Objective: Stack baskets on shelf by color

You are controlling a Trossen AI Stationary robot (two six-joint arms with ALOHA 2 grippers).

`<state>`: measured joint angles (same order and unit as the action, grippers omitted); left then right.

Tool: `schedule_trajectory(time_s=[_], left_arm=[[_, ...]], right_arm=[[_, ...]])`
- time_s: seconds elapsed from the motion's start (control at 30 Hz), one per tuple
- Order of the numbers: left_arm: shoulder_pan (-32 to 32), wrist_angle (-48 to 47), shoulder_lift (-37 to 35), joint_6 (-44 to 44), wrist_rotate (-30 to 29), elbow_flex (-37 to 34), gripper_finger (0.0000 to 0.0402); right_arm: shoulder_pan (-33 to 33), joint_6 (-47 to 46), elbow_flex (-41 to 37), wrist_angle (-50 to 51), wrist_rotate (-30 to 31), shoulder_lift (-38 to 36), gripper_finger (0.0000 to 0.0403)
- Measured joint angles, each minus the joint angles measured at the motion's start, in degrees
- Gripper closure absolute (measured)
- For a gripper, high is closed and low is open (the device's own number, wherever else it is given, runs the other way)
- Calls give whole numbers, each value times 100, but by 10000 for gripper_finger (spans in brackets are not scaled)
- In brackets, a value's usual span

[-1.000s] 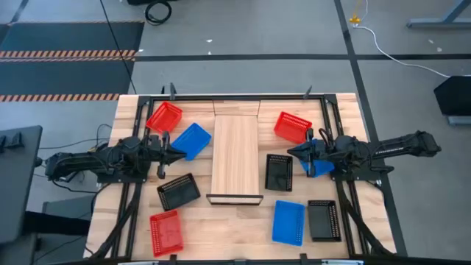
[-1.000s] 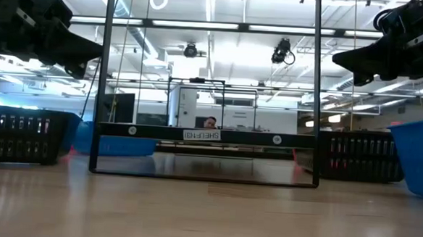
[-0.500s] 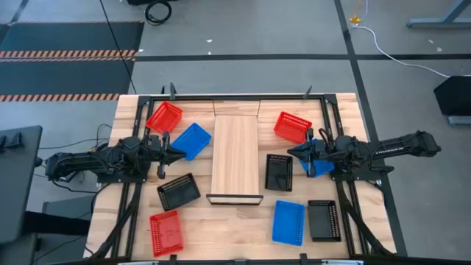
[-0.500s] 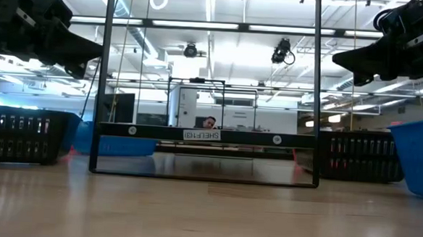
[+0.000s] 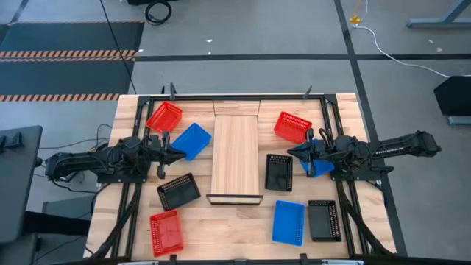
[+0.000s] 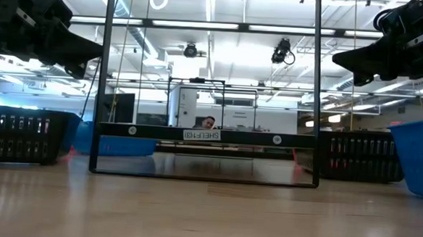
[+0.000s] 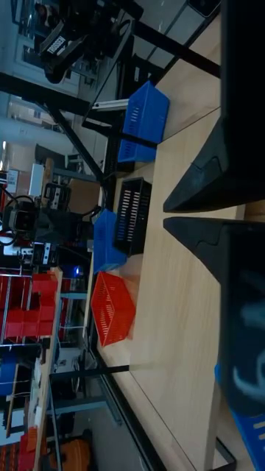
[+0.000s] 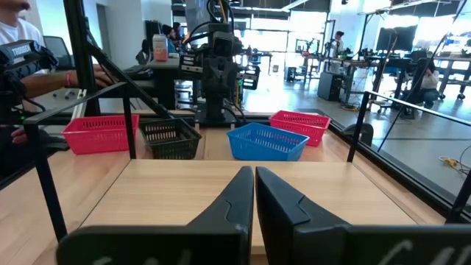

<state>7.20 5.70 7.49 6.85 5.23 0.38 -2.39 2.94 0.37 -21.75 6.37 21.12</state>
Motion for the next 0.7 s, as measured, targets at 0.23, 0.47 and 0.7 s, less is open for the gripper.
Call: schedule_trajectory(time_s=[0.23, 0.47, 0.7], left_arm=[[1, 0, -2, 0, 0, 0, 368], [1, 0, 0, 0, 0, 0, 376], [2, 0, 0, 0, -2, 0, 369]], right_arm=[[0, -1, 1, -1, 0, 2, 379], [0, 0, 1, 0, -1, 2, 379], [0, 0, -1, -1, -2, 0, 379]])
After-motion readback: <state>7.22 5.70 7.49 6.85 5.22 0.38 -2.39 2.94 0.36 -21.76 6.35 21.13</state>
